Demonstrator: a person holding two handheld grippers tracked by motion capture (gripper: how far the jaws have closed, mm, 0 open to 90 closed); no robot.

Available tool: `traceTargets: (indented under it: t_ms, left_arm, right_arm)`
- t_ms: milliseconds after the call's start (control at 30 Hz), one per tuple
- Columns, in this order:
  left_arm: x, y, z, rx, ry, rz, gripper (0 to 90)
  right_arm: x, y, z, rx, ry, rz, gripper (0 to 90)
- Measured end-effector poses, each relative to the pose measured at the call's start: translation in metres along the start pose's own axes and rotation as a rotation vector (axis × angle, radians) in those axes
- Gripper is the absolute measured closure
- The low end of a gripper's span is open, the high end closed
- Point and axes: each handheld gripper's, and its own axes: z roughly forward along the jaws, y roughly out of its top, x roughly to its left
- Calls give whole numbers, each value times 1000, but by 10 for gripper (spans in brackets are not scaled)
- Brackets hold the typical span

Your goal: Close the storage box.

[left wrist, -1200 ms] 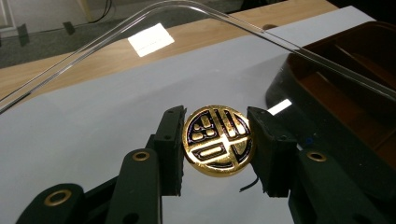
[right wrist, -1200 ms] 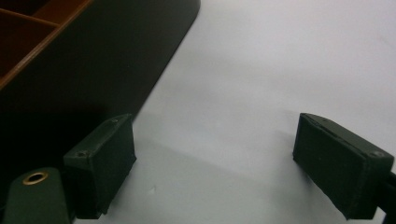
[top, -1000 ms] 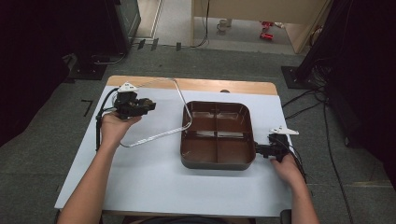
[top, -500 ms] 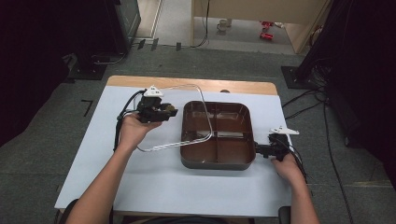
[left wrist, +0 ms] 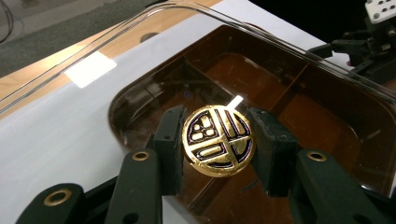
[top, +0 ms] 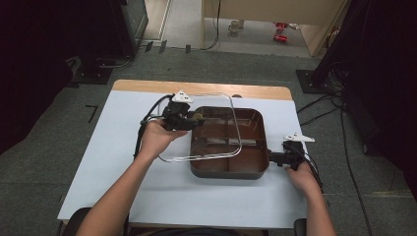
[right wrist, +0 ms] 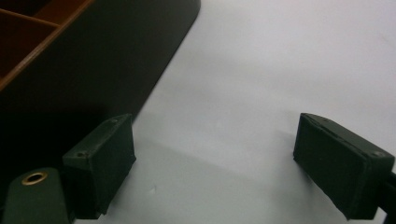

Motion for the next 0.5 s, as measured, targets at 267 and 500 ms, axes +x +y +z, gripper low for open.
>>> traceTargets:
  t_ms: [267,500]
  left_arm:
    - [-10,5,17,14,-22,20,595]
    - [-19,4,35,36,-33,37,595]
  right_arm:
    - [0,0,0,1,-2,-1,127]
    - [1,0,0,-1,-9,-3,134]
